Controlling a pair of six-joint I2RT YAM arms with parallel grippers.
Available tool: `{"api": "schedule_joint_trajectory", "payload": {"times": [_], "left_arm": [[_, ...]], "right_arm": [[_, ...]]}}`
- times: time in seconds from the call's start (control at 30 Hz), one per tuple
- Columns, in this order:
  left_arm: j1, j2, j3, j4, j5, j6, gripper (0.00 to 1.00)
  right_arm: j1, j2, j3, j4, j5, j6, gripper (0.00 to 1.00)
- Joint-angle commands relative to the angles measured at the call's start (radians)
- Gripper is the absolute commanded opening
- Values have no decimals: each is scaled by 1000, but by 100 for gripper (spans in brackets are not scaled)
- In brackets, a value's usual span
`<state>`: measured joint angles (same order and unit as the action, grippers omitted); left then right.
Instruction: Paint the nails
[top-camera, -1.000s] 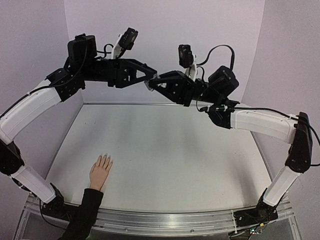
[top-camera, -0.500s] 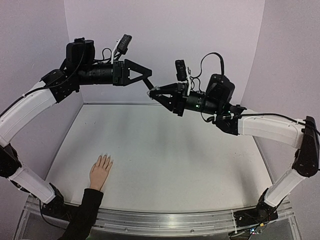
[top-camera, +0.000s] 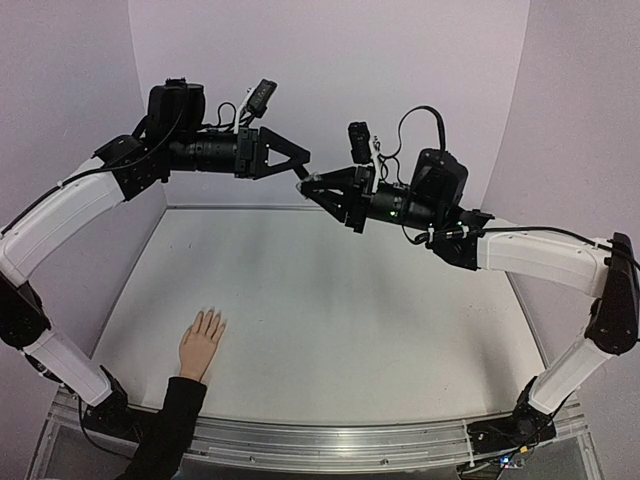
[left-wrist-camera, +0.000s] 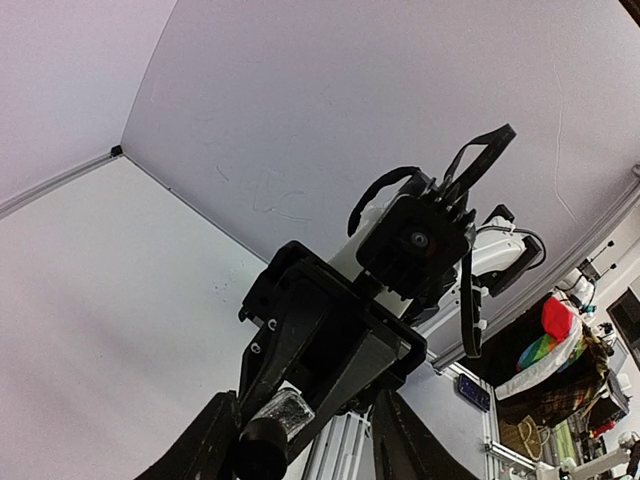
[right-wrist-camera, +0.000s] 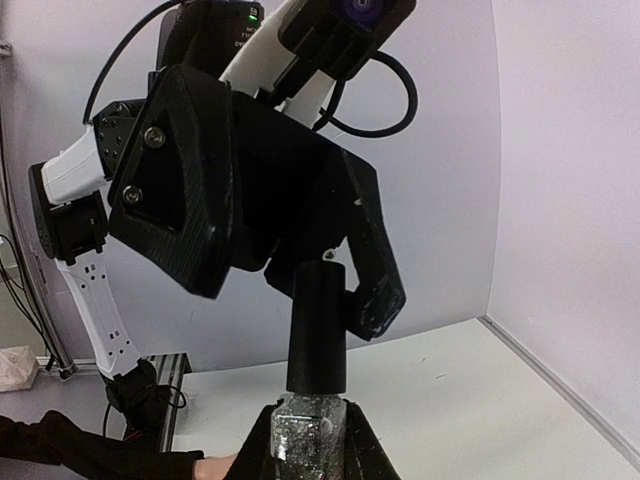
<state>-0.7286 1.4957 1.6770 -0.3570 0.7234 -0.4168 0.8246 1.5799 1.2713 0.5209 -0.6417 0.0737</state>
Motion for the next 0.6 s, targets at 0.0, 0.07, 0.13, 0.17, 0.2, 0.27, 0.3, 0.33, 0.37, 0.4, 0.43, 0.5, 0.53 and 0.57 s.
{"api": "schedule_joint_trajectory", "payload": {"times": [0.0,0.07,0.13,0.17,0.2,0.27,0.3,0.33,0.37,0.4,0.43,0.5,0.53,0.57], "left_arm": [[6,4,51,-6,39,25,41],[6,6,55,-12,42,31,37],[6,7,57,-18,41,36,33],[6,8,59,-19,41,38,32],[6,10,62,-21,44,40,30],[6,14,65,-22,51,42,25],[6,18,70,-26,56,44,22],[6,21,75,-31,60,46,20],[5,25,79,-35,63,48,17],[5,28,82,-39,63,50,13],[5,30,86,-45,58,53,2],[5,31,91,-54,35,61,0],[5,29,93,-62,17,65,0],[5,26,96,-70,-17,69,0]], "right_arm": [[-1,-35,24,27,41,-25,0],[0,-33,25,28,45,-25,0],[-1,-32,25,27,51,-26,0],[-1,-31,26,27,52,-27,0],[-1,-31,27,27,52,-28,0],[0,-29,31,27,54,-28,0],[0,-28,31,27,59,-29,0],[0,-27,32,26,67,-30,0],[0,-25,32,26,75,-32,0],[0,-24,32,24,85,-36,0],[0,-22,33,23,93,-38,0],[0,-20,32,14,117,-52,0],[-1,-21,28,9,128,-59,2],[0,-21,21,3,138,-65,11]]}}
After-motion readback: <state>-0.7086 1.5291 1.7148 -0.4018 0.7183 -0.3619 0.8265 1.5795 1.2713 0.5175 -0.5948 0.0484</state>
